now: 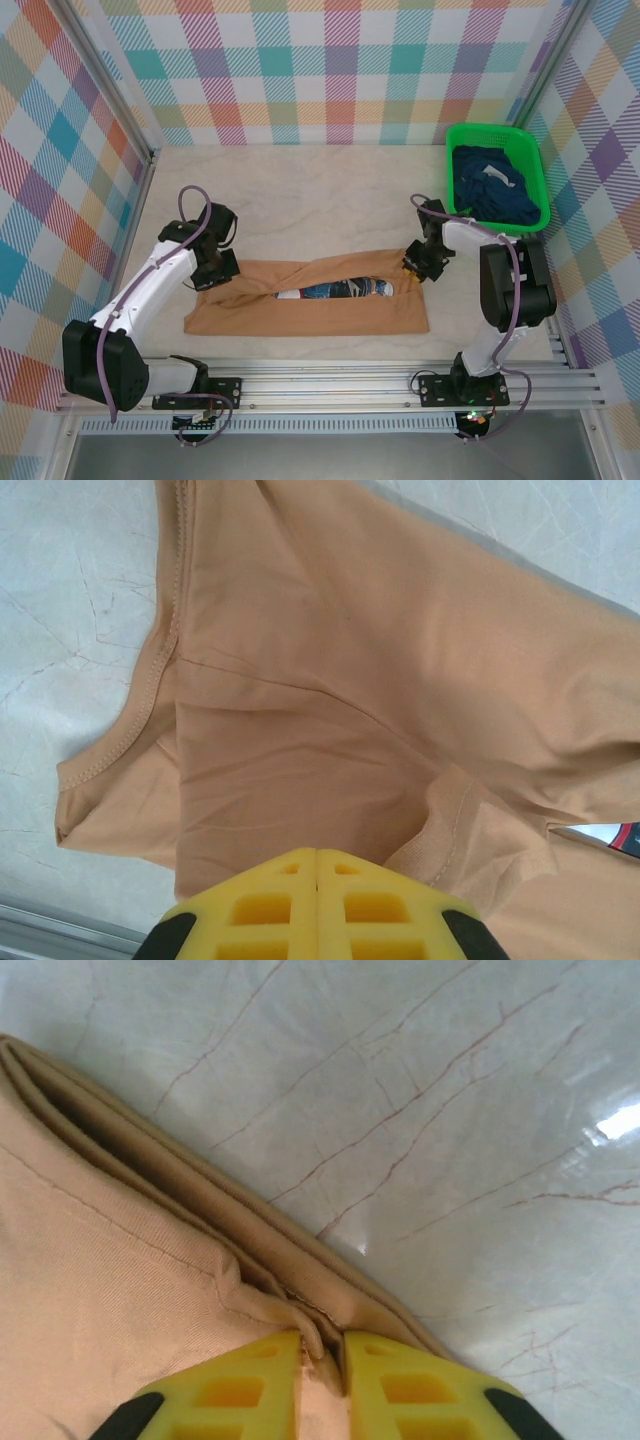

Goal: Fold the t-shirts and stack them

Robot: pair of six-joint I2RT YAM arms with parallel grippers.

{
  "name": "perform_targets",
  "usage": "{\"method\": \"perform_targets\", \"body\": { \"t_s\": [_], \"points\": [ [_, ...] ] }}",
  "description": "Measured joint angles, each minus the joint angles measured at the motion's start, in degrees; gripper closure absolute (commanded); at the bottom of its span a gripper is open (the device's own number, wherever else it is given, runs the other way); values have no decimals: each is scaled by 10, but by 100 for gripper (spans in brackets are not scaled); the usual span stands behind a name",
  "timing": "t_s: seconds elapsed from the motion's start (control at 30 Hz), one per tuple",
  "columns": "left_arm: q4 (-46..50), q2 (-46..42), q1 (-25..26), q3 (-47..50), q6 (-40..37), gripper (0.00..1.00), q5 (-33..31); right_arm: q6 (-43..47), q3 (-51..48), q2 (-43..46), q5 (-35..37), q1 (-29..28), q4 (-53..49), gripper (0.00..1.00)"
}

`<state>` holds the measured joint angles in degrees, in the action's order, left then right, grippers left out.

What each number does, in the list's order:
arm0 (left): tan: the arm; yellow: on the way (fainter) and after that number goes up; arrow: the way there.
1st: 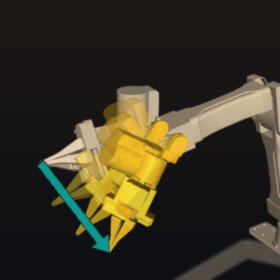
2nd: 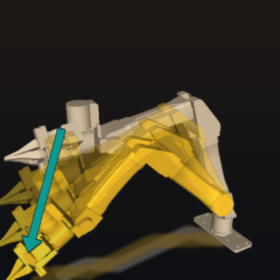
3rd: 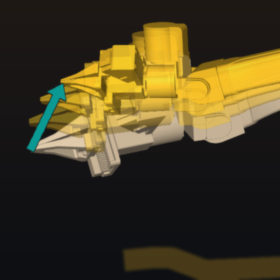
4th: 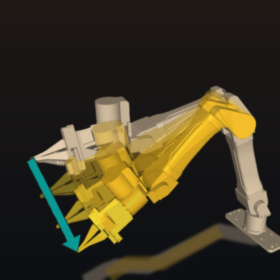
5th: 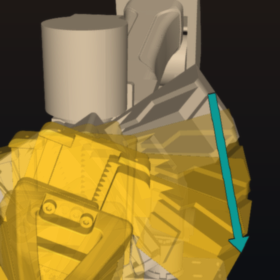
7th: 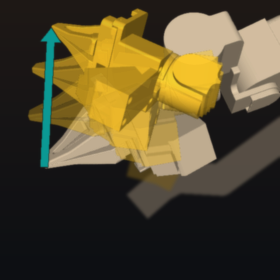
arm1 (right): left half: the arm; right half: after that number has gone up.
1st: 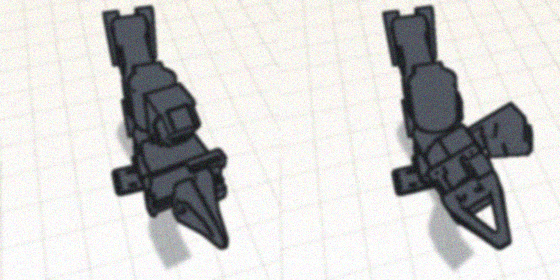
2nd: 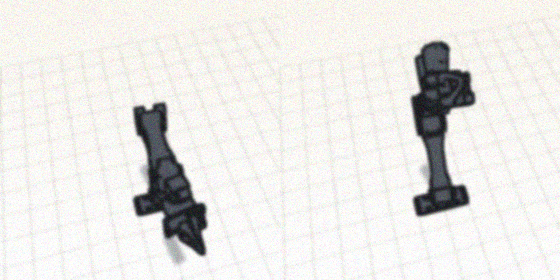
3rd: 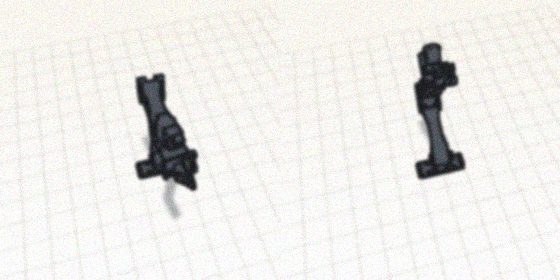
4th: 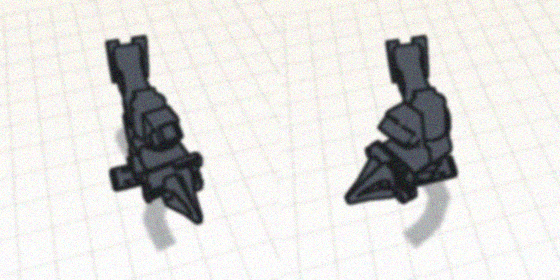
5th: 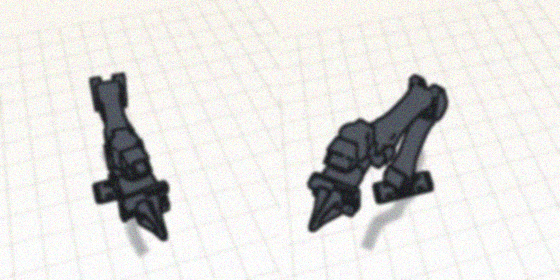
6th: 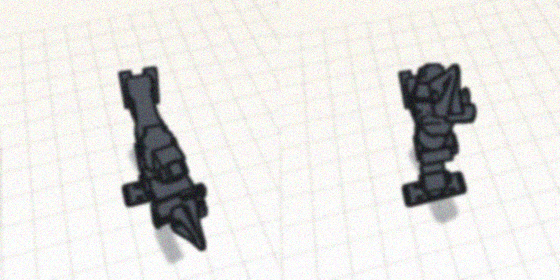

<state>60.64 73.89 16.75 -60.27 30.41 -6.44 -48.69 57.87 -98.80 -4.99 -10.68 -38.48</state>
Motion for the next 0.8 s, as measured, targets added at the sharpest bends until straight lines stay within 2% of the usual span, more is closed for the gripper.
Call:
{"method": "perform_targets", "body": {
  "t_s": [0.03,0.1,0.43,0.8],
  "points": [
    [0,1,0,0,0,100,0,0,2,0,0,0,-1,92],
    [0,2,0,0,0,100,2,0,4,0,0,1,-2,93],
    [-10,19,0,-18,0,100,4,10,41,14,5,2,-30,85],
    [-10,26,0,-19,0,100,4,14,43,3,9,2,-31,89]
  ]
}}
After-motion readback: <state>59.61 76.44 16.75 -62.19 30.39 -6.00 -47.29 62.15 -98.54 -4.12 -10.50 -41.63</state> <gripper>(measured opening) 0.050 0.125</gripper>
